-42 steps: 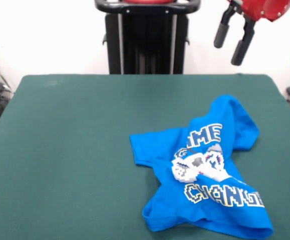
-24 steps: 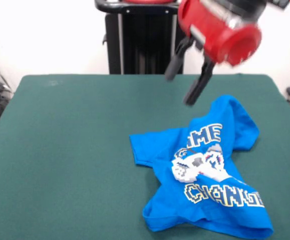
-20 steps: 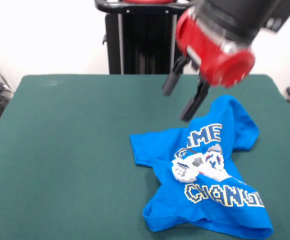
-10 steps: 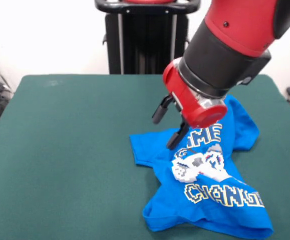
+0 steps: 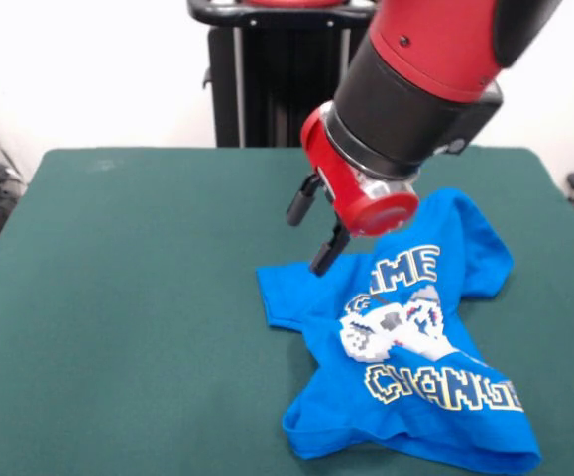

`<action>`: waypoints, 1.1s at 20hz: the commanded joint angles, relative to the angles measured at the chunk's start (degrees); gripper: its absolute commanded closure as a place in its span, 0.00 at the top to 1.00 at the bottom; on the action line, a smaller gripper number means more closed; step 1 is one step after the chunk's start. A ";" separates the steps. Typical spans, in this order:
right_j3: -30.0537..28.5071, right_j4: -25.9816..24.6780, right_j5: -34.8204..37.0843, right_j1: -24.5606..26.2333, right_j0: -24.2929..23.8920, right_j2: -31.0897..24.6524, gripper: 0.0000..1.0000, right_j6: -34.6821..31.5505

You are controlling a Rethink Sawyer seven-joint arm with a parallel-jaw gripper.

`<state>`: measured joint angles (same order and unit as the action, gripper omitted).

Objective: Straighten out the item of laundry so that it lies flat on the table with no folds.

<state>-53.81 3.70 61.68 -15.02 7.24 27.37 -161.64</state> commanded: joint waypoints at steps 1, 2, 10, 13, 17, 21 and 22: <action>-12.18 1.67 -2.85 -3.05 -1.13 -10.21 1.00 6.17; -13.18 1.58 -4.36 -2.94 -1.46 -10.90 1.00 5.94; -18.20 -0.13 -13.26 -2.61 -2.98 -13.90 1.00 4.31; -17.88 -0.52 -14.59 -1.90 -3.27 -14.54 1.00 3.66; -17.41 -0.45 -15.10 -1.36 -3.21 -14.98 1.00 2.87; -16.58 -0.90 -17.13 0.17 -3.29 -15.33 1.00 2.06; -16.51 -0.95 -17.67 0.47 -3.49 -15.65 1.00 2.23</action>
<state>-63.42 3.37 47.60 -18.43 3.78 20.20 -161.64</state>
